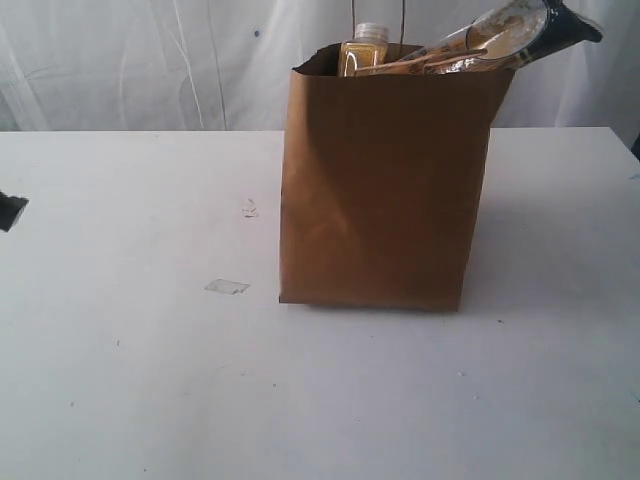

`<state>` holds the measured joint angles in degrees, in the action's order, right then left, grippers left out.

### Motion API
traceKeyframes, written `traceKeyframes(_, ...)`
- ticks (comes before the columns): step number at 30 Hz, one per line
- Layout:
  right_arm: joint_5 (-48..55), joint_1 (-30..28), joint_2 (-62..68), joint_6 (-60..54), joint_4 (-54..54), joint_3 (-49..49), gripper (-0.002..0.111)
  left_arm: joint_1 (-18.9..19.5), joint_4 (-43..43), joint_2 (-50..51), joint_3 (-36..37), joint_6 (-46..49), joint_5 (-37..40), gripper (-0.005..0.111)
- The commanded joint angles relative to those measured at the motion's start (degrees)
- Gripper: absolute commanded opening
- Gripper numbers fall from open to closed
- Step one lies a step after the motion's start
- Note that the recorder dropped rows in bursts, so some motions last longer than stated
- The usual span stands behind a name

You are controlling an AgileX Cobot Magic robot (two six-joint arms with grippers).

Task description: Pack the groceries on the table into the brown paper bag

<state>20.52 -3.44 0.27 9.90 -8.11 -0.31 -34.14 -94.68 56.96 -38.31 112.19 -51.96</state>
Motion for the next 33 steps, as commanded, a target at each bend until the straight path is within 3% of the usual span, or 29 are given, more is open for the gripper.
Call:
traceKeyframes(1,-0.4,0.1,-0.3,-0.1,-0.6,0.3,0.000,0.3,-5.3,-3.7,2.5,6.5,1.7,0.000)
traceKeyframes(11,-0.4,0.1,-0.3,-0.1,-0.6,0.3,0.000,0.4,-5.3,-3.3,2.2,6.5,-0.7,0.000)
traceKeyframes(17,-0.3,0.1,-0.3,-0.1,-0.6,0.3,0.000,0.9,27.6,-2.1,3.2,6.5,6.3,0.000)
traceKeyframes(19,-0.3,0.1,-0.3,-0.1,-0.6,0.3,0.000,0.9,31.2,-1.0,3.2,6.5,6.6,0.000)
traceKeyframes(21,-0.3,0.1,-0.3,-0.1,-0.6,0.3,0.000,3.8,31.9,-1.0,3.2,6.5,11.1,0.000)
traceKeyframes(23,-0.4,0.1,-0.3,-0.1,-0.6,0.3,0.000,14.2,36.0,-4.2,3.3,6.5,30.9,0.000)
traceKeyframes(24,-0.4,0.1,-0.3,-0.1,-0.6,0.3,0.000,17.5,36.3,-5.4,3.6,6.5,38.9,0.000)
traceKeyframes(27,-0.4,0.1,-0.3,-0.1,-0.6,0.3,0.000,30.3,31.0,-12.7,6.1,6.5,57.9,0.000)
traceKeyframes(29,-0.4,0.1,-0.3,-0.1,-0.6,0.3,0.000,34.7,24.7,-16.5,7.8,6.5,60.6,0.000)
traceKeyframes(31,-0.4,0.1,-0.3,-0.1,-0.6,0.3,0.000,36.9,19.4,-19.2,9.4,6.5,60.5,0.000)
traceKeyframes(33,-0.4,0.1,-0.3,-0.1,-0.6,0.3,0.000,38.2,19.4,-21.4,10.8,6.5,60.3,0.000)
